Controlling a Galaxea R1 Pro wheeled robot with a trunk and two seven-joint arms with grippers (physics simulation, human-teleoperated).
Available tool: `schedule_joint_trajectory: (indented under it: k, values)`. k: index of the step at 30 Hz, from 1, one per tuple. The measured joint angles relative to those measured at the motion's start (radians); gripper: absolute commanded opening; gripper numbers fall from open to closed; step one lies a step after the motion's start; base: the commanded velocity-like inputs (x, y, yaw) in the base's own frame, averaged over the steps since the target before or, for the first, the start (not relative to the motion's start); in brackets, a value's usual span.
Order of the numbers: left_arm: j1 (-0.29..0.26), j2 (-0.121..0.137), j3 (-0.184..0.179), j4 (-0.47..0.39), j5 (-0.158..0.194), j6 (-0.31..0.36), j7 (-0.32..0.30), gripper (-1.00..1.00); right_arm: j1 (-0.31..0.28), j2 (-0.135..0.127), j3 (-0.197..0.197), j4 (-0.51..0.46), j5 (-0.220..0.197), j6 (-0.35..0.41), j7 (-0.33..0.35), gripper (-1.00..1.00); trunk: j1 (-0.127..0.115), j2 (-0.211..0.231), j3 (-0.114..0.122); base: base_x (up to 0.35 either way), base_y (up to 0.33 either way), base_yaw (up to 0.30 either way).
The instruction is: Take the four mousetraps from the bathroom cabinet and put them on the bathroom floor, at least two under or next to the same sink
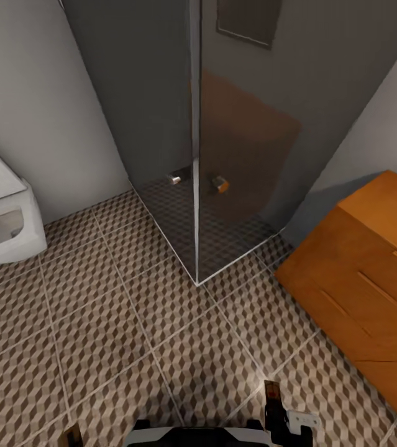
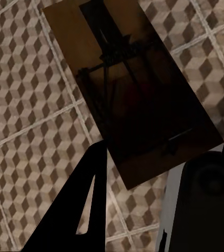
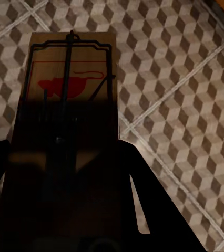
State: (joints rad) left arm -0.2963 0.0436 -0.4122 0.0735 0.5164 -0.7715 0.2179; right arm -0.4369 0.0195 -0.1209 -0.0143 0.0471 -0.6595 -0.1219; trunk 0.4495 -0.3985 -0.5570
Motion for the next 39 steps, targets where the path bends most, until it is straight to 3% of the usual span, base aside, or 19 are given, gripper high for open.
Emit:
schedule_joint_trajectory:
  k: [25,39]
  values:
    - [0.000,0.000,0.000,0.000,0.000,0.000,0.000,-1.00,0.000,0.000,0.000,0.000,0.000,0.000,0.000,-1.00,0.000,0.000,-0.009,0.001,0.193,0.282]
    - [0.000,0.000,0.000,0.000,0.000,0.000,0.000,-1.00,0.000,0.000,0.000,0.000,0.000,0.000,0.000,-1.00,0.000,0.000,-0.014,0.130,0.121,0.282]
